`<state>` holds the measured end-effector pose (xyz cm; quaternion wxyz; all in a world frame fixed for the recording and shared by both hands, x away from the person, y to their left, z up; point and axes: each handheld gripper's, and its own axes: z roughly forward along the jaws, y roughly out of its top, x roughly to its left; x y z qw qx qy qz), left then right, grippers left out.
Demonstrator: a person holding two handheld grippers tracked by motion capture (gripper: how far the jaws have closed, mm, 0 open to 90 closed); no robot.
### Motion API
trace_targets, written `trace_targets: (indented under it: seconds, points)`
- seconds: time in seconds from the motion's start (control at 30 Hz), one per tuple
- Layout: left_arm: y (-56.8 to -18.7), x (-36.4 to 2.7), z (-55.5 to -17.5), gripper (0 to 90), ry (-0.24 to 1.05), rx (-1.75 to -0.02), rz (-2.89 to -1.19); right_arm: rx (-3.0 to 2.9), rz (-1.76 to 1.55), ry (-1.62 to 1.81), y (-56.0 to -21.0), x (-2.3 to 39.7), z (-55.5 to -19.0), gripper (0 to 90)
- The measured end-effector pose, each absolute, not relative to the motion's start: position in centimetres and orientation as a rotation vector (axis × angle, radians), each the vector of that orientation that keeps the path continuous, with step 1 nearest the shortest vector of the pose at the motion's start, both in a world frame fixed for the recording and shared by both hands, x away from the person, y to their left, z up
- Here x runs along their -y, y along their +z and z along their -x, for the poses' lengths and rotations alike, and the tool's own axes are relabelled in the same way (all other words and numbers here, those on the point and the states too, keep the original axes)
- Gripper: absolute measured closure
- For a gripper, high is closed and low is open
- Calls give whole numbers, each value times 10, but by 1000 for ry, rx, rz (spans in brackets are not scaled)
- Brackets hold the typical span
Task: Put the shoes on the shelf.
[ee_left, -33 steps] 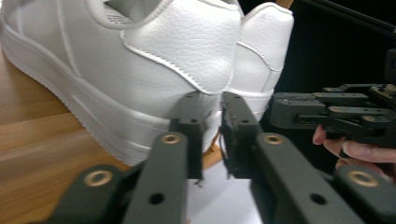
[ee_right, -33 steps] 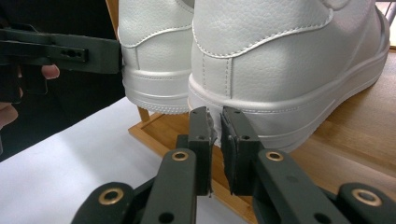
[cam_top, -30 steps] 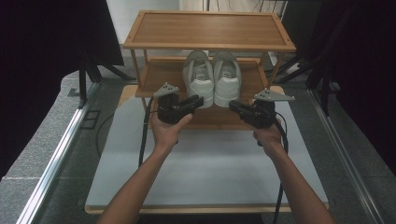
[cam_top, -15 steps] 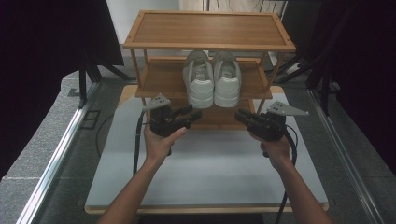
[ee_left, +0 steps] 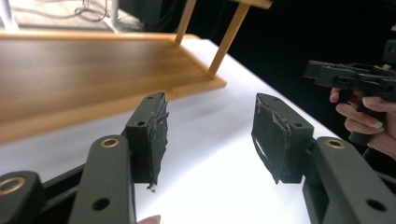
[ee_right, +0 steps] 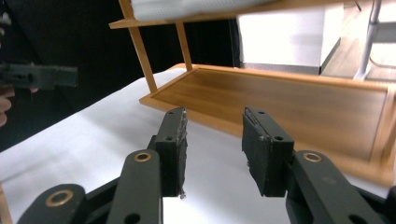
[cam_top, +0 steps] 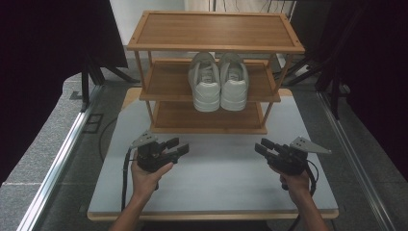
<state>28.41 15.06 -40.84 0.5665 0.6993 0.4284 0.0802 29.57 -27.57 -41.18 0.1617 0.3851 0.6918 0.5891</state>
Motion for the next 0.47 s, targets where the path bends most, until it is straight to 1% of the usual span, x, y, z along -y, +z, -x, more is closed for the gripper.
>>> trace_targets:
  seconds: [0.1,0.13,0.27,0.47]
  points:
    - [-417,-155,-283,442,175,-1033,-1651,-1949,-1141,1691,-424,280,-292,572]
    - [-418,-155,-283,434,179,-1036,-1659,-1961,-1152,1686,-426,280,-293,556]
    - [-416,-155,-282,419,184,-1033,-1654,-1938,-1144,1679,-423,280,-292,536]
    - [-418,-153,-284,390,155,-1041,-1647,-1910,-1113,1649,-423,278,-286,442]
